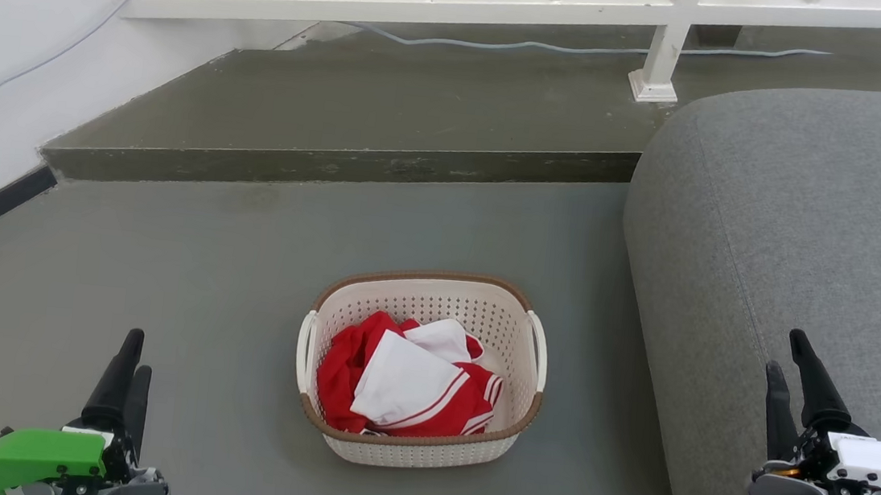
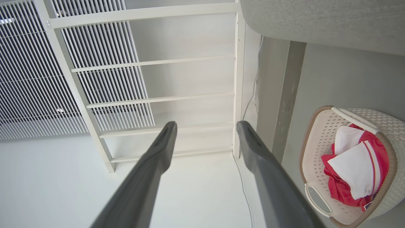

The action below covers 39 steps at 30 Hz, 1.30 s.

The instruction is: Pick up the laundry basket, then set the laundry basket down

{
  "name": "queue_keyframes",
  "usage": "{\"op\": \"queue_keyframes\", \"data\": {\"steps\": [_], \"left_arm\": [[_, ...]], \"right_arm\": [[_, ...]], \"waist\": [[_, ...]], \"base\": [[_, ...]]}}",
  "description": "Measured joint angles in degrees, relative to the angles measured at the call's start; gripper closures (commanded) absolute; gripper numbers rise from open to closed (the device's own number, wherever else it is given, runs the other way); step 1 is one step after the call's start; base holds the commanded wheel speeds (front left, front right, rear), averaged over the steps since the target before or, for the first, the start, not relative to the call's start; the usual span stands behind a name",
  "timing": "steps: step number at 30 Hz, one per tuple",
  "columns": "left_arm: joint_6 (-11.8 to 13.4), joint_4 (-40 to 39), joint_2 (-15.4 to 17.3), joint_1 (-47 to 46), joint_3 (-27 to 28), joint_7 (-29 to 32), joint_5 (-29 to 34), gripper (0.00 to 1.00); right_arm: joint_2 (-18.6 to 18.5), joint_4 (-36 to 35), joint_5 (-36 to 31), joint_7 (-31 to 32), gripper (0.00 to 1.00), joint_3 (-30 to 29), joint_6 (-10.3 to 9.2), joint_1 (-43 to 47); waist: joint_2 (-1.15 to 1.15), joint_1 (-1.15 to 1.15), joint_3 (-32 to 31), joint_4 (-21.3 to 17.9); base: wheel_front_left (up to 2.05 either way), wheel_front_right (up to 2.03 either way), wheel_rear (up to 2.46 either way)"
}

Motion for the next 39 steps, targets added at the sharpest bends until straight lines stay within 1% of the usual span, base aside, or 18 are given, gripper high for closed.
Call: {"op": "queue_keyframes", "data": {"steps": [9, 16, 24, 29, 36, 39], "left_arm": [[0.00, -1.51, 0.07, -0.16, -1.32, -2.05, 1.22, 0.00], [0.00, -2.50, 0.68, -0.27, -2.45, -3.60, 5.03, 0.00], [0.00, -2.90, 2.14, -0.51, -4.04, -5.47, 12.03, 0.00], [0.00, -3.19, 2.30, -0.80, -4.83, -6.49, 16.05, 0.00], [0.05, -4.81, 2.36, -1.49, -5.38, -7.75, 23.53, 0.00], [0.08, -5.33, 2.65, -1.90, -5.94, -8.35, 27.71, 0.00]], "right_arm": [[-0.30, -2.11, -2.42, -1.41, 0.00, 1.53, 0.00, -0.51], [-1.67, -3.58, -6.28, -2.69, 0.00, 3.66, 0.00, -0.90], [-3.89, -5.32, -12.82, -4.82, 0.00, 7.04, 0.01, -1.67], [-5.02, -5.97, -16.86, -6.16, 0.00, 9.20, 0.03, -2.11], [-7.38, -6.12, -24.64, -7.89, 0.00, 12.32, 0.04, -2.53], [-7.95, -6.12, -27.69, -8.55, 0.00, 13.36, 0.01, -2.88]], "waist": [[0.00, 0.00, 0.06, -0.07], [0.00, 0.00, 0.15, -0.17], [0.00, 0.00, 0.30, -0.34], [0.00, 0.00, 0.36, -0.49], [0.00, 0.00, 0.48, -0.64], [0.00, 0.00, 0.53, -0.68]], "base": [[0.00, 0.00, 0.00], [0.00, 0.00, 0.00], [0.00, 0.00, 0.00], [0.00, 0.00, 0.00], [0.00, 0.00, 0.00], [0.00, 0.00, 0.00]]}}
